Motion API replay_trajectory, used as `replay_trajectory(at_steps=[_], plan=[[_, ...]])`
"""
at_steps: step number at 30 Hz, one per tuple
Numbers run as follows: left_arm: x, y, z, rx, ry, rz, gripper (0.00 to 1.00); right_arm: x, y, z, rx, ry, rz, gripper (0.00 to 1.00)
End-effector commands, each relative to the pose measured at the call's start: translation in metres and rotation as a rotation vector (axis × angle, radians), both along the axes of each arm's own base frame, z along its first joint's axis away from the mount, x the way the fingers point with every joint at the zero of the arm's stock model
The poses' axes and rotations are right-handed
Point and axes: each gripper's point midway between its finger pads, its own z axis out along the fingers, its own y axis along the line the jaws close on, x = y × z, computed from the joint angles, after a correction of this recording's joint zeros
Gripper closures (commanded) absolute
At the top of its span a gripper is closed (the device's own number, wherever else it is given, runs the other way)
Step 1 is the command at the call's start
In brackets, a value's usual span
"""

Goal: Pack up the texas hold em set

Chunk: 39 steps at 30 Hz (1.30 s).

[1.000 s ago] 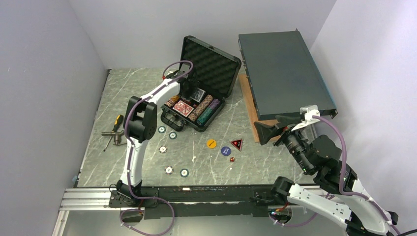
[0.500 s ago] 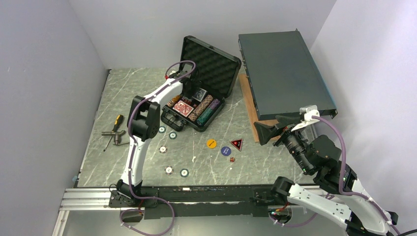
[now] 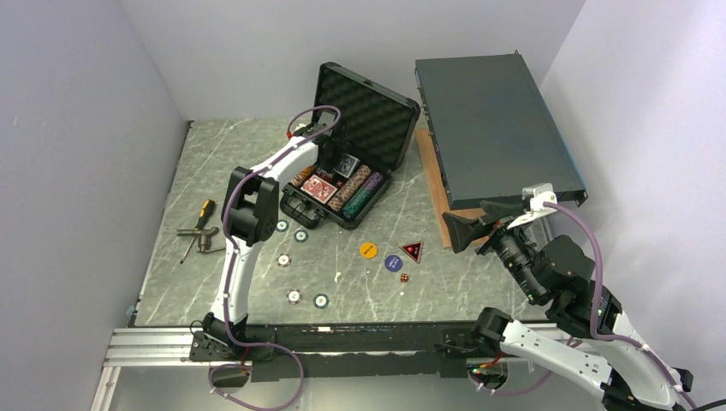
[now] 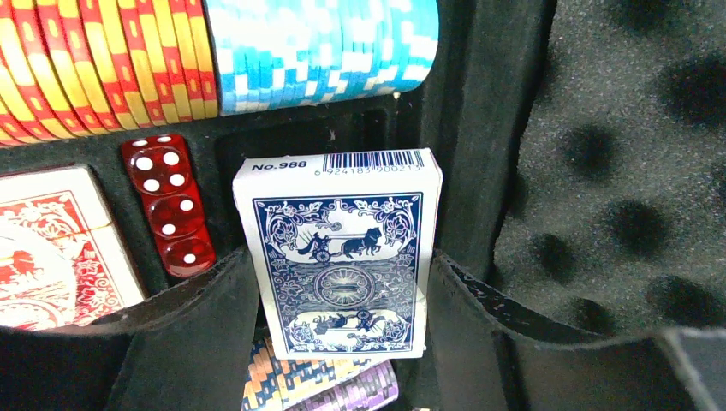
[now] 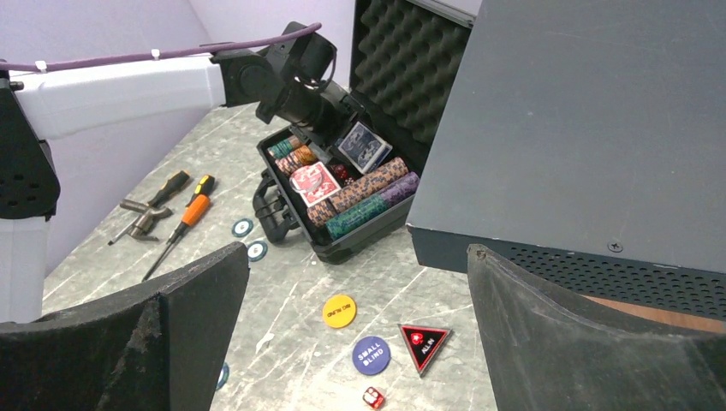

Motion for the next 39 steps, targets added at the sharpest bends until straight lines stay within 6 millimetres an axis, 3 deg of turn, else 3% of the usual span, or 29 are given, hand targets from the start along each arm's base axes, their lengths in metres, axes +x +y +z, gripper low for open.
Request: replay_trajectory(at_steps=[1,13,22,25,30,35,39], plan=[[-0.002,0.019,0.014,0.052,-0.003,0.032,0.85,0.000,-0.007,0.004,0.009,-0.017,-0.021,0.00],[0.001,0.023,0.006,0.052,0.003,0.018,0.83,0.000,-0.006,0.002,0.013,-0.008,-0.021,0.00],[0.005,0.018,0.007,0.047,0.000,-0.012,0.73,0.001,-0.004,0.000,0.007,-0.005,-0.019,0.00],[0.005,0.017,0.011,0.058,-0.011,-0.034,0.64,0.001,-0.003,0.000,0.011,-0.006,-0.017,0.00],[0.002,0.017,0.023,0.057,-0.028,-0.060,0.30,0.001,-0.003,0.000,0.010,-0.010,-0.017,0.00],[0.005,0.014,0.039,0.040,-0.057,-0.103,0.05,0.002,0.000,-0.001,0.005,-0.005,-0.009,0.00],[0.004,0.013,0.048,0.016,-0.070,-0.133,0.03,0.002,0.001,-0.002,0.008,-0.002,-0.008,0.00]])
